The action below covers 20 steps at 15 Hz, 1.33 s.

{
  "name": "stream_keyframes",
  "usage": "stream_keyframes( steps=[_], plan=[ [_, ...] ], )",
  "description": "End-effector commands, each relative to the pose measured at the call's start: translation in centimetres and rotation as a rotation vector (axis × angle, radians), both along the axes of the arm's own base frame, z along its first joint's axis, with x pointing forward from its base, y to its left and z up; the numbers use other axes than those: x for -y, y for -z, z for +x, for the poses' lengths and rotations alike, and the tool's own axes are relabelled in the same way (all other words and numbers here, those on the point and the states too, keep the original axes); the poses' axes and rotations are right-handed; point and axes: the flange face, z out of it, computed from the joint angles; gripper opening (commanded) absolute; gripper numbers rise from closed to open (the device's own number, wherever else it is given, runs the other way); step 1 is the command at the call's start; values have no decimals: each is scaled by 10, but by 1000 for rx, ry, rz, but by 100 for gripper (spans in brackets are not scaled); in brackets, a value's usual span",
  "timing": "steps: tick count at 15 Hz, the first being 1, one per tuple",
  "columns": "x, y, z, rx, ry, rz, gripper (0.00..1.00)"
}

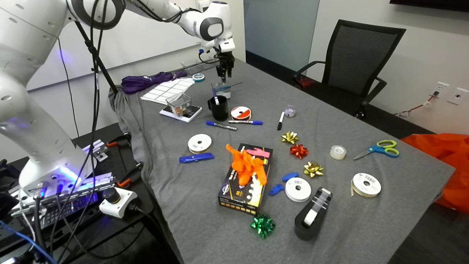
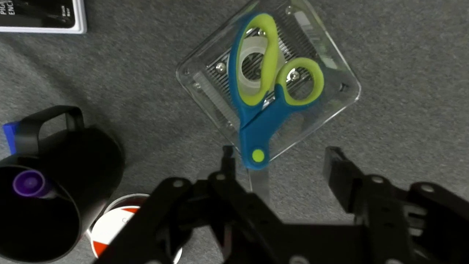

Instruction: Remove the scissors out of the tray

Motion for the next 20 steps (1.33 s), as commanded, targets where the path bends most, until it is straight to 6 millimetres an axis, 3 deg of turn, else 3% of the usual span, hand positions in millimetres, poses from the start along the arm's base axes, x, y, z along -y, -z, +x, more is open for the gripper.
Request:
stream_keyframes(
  steps=[1, 4, 7, 9, 10, 12, 18, 20],
  plan=[
    [3, 13, 9, 16, 17, -35, 71],
    [8, 21, 11, 16, 18, -57, 62],
    [12, 26, 12, 20, 16, -81, 64],
    [14, 30, 13, 23, 12, -98, 76],
    [14, 30, 13, 25, 9, -105, 42],
    [15, 31, 13, 28, 4, -112, 44],
    [14, 28, 13, 29, 1, -112, 2],
    [13, 23, 12, 25, -3, -104, 3]
  ],
)
